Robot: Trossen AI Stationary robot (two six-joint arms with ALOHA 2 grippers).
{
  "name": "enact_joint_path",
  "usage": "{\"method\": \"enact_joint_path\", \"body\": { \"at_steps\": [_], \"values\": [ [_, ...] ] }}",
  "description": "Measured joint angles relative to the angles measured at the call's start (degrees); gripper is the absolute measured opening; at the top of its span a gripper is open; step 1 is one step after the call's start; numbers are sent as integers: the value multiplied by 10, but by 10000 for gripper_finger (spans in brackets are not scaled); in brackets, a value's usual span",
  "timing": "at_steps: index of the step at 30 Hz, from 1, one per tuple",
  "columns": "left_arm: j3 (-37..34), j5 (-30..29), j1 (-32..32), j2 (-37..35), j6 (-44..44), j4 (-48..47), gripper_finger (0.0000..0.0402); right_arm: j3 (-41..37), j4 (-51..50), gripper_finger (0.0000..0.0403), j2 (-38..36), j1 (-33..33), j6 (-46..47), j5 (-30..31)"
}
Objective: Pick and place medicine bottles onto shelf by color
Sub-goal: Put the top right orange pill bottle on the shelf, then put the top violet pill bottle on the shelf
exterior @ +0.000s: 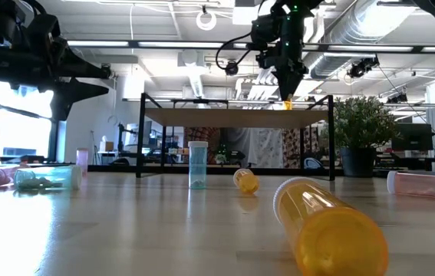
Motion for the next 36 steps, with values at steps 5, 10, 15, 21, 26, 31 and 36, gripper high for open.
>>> {"method": "enact_joint_path", "body": {
  "at_steps": [5,10,15,21,26,31,36],
  "values": [
    [0,0,0,0,0,0,165,0,2,145,0,0,5,0],
    [0,0,0,0,0,0,165,24,7,145,-1,-1,27,0],
    [0,0,0,0,0,1,165,71,6,145,-1,-3,62,0],
    [10,5,0,0,-39,3,165,150,-7,145,-1,0,109,-39],
    [45,52,0,0,-40,-12,165,211,-29,145,-1,21,159,-52],
    [104,76,0,2,-41,-119,165,241,-33,145,-4,46,186,-54],
    [167,91,0,19,-47,-237,165,235,-39,145,-10,56,209,-60]
  ]
}}
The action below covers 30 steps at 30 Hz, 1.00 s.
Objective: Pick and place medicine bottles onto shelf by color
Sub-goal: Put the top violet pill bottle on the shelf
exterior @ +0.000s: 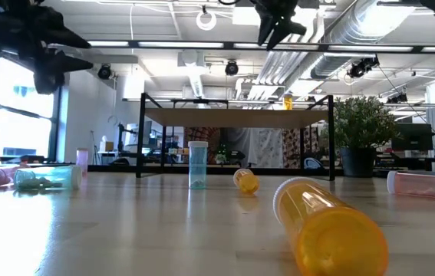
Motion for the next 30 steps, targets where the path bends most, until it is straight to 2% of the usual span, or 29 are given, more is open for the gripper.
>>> {"method": "enact_joint_path", "body": {
  "at_steps": [4,11,15,20,25,30],
  "values": [
    [38,-33,0,26,-4,-63,165,0,-7,145,0,4,21,1],
    [89,-169,0,102,-13,-122,165,-1,-7,145,0,17,18,0],
    [123,-211,9,163,-32,-140,165,-1,-7,145,0,17,17,-6],
    [179,-224,48,249,-40,-186,165,-1,-7,145,0,15,-6,-21],
    [250,-234,120,330,-45,-269,165,-1,-7,145,0,15,-29,-27],
    [305,-180,208,398,-15,-328,165,-1,-7,145,0,15,-49,-27]
  ]
}}
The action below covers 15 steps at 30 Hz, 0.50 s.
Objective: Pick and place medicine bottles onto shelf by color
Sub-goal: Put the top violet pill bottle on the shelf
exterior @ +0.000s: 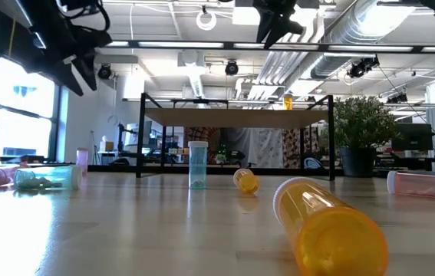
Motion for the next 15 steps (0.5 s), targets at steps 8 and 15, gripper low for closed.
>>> {"method": "enact_joint_path", "body": {
  "at_steps": [8,15],
  "values": [
    [7,87,106,100,43,-33,165,0,-9,145,0,0,-24,0],
    [7,63,113,152,48,-16,165,0,-9,145,0,0,-38,0]
  ]
}}
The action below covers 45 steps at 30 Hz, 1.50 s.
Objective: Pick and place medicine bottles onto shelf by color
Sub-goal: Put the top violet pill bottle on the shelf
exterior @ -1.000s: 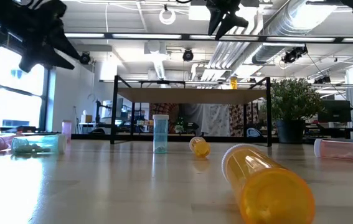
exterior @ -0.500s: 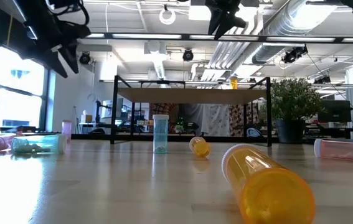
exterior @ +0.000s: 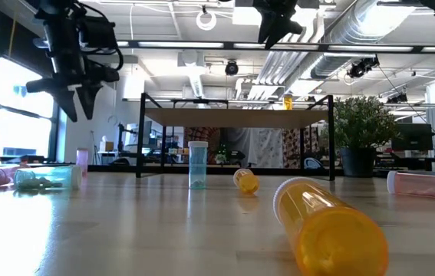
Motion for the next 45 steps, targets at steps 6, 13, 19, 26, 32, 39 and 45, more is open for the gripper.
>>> {"method": "enact_joint_path", "body": {
  "at_steps": [6,13,19,26,32,39,45],
  "values": [
    [0,-9,-1,36,-19,16,165,0,0,145,0,0,0,0],
    [0,-3,-1,77,-25,17,185,0,0,145,0,0,-2,0],
    [0,-11,-1,113,-36,33,219,0,0,145,0,0,-2,0],
    [0,-26,-1,148,-33,47,222,0,0,145,0,0,-9,0],
    [0,-46,-1,172,-32,47,213,0,1,145,0,0,-8,0],
    [0,-51,-1,198,-31,48,199,0,1,145,0,0,-8,0],
    [0,-51,-1,211,-23,58,178,0,1,145,0,0,-8,0]
  ]
}}
